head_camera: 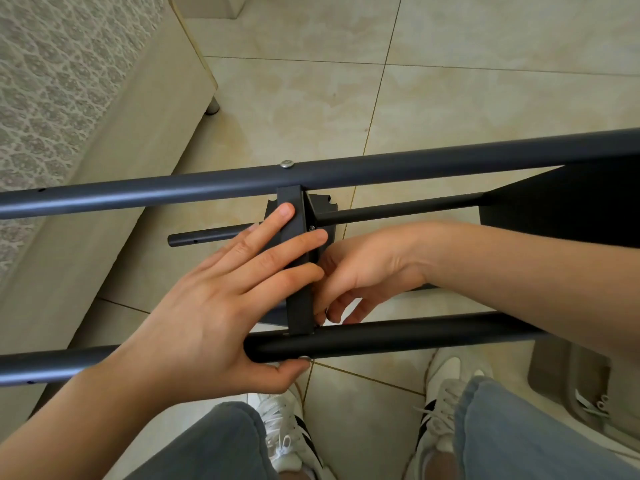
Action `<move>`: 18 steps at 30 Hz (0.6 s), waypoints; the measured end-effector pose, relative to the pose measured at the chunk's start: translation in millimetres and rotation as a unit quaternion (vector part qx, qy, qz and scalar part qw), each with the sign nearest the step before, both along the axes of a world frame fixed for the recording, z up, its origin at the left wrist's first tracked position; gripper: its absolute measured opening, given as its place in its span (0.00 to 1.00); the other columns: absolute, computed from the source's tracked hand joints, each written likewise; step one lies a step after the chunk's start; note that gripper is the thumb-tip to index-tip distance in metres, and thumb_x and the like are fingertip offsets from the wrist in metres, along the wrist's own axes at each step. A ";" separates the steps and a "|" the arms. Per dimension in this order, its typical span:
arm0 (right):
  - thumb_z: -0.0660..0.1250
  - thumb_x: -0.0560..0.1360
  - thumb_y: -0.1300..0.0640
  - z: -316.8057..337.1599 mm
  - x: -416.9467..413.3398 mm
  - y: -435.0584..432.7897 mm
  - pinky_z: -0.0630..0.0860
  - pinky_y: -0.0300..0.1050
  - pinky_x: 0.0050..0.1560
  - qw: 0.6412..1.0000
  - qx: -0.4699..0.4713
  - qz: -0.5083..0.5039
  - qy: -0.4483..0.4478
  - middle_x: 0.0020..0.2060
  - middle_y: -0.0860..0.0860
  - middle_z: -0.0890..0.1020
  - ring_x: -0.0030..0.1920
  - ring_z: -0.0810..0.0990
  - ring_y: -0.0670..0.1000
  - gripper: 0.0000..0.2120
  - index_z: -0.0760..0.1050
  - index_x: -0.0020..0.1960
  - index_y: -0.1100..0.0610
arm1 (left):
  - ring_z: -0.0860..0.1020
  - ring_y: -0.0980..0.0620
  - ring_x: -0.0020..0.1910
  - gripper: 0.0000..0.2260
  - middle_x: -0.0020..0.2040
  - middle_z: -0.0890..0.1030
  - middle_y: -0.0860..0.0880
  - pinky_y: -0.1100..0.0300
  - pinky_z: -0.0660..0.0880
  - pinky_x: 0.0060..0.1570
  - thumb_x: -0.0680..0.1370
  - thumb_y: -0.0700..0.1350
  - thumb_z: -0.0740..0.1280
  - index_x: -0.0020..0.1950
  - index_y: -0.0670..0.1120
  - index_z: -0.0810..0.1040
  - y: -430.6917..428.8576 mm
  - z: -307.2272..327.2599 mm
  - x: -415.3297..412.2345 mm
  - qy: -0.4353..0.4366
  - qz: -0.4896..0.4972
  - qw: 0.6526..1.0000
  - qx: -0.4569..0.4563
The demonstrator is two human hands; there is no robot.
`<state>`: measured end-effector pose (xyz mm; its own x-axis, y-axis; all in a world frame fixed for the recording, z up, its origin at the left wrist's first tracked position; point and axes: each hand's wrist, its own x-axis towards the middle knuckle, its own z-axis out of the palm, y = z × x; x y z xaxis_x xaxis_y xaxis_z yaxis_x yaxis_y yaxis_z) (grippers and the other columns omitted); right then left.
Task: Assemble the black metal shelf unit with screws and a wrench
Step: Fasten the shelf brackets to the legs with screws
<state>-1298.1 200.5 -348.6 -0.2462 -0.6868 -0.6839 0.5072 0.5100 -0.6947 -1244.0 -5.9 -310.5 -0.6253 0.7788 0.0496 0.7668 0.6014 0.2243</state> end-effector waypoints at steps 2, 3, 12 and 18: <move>0.68 0.77 0.62 -1.3 2.3 -1.5 0.78 0.46 0.51 1.000 0.003 -0.016 0.017 0.38 0.51 0.81 0.39 0.79 0.47 0.03 0.79 0.47 0.55 | 0.56 0.45 0.81 0.29 0.78 0.67 0.51 0.49 0.64 0.74 0.70 0.61 0.71 0.66 0.47 0.79 0.2 -0.2 -0.1 -0.001 0.000 1.000 0.002; 0.68 0.77 0.62 -1.8 3.3 -2.9 0.78 0.45 0.50 0.999 0.010 -0.024 0.030 0.36 0.50 0.80 0.39 0.79 0.47 0.03 0.79 0.46 0.55 | 0.56 0.45 0.81 0.29 0.78 0.67 0.51 0.50 0.63 0.74 0.70 0.61 0.71 0.66 0.47 0.79 0.0 -0.2 -0.2 -0.002 -0.001 1.000 0.003; 0.70 0.75 0.57 7.8 2.5 -2.3 0.77 0.42 0.45 0.991 0.058 -0.059 0.101 0.33 0.50 0.81 0.38 0.80 0.48 0.04 0.81 0.44 0.56 | 0.54 0.47 0.81 0.32 0.79 0.65 0.52 0.50 0.67 0.72 0.70 0.62 0.71 0.70 0.48 0.75 -3.6 1.2 -17.0 -0.008 -0.011 1.000 0.010; 0.68 0.77 0.51 34.6 -2.2 18.5 0.81 0.47 0.55 0.978 0.064 -0.036 0.196 0.47 0.52 0.86 0.51 0.84 0.52 0.11 0.84 0.52 0.56 | 0.54 0.49 0.81 0.34 0.79 0.66 0.52 0.42 0.71 0.70 0.72 0.63 0.68 0.73 0.47 0.73 -2.6 6.2 -41.2 -0.006 -0.003 1.000 0.010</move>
<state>-1300.3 219.0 -313.9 -0.5522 -0.5720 -0.6065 0.2526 0.5785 -0.7756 -1285.2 -8.6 -304.4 -0.6213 0.7814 0.0584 0.7676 0.5919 0.2457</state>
